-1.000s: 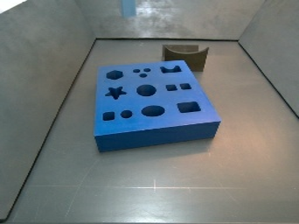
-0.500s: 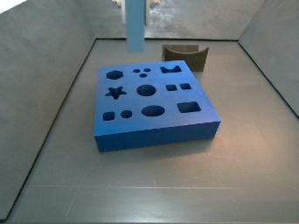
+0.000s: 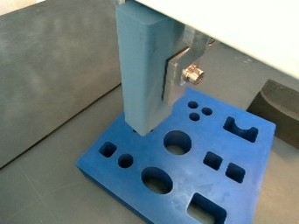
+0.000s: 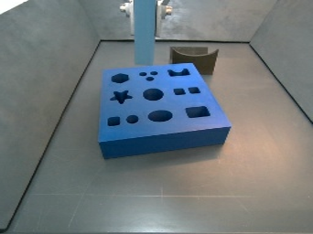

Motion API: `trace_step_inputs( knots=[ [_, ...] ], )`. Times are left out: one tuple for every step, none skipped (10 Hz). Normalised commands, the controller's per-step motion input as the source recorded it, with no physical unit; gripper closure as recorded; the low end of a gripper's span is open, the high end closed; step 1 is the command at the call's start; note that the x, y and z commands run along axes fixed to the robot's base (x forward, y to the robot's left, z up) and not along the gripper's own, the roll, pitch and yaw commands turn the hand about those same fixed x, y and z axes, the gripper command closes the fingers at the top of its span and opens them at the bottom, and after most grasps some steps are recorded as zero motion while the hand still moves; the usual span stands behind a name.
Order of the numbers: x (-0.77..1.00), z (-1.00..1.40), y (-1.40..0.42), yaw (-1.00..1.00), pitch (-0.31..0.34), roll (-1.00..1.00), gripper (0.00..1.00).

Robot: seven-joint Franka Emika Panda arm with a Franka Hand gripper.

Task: Pick up the rectangle object. Move to above the board. Insert the rectangle object.
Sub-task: Insert the rectangle object.

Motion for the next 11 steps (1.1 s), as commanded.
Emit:
trace_step_inputs(
  knots=[
    [0.0,-0.09,0.0,-0.05,0.0,0.05,1.0],
    [0.0,-0.05,0.0,0.0,0.0,0.0,1.0],
    [0.0,0.0,0.02,0.0,0.0,0.0,1.0],
    [0.0,0.0,0.0,0.0,0.009,0.0,1.0],
    [0.03,0.0,0.0,0.0,0.0,0.0,1.0],
    [0.14,0.0,0.0,-0.05,0.106,0.0,1.0],
    [0.06,-0.01,0.04,-0.07,0.0,0.0,1.0],
    [0.0,0.0,0.0,-0.01,0.0,0.0,1.0],
    [0.18,0.0,0.0,-0.66,0.054,0.0,1.0],
    [0.0,0.0,0.0,-1.0,0.0,0.0,1.0],
    [0.0,0.0,0.0,-1.0,0.0,0.0,1.0]
  ],
)
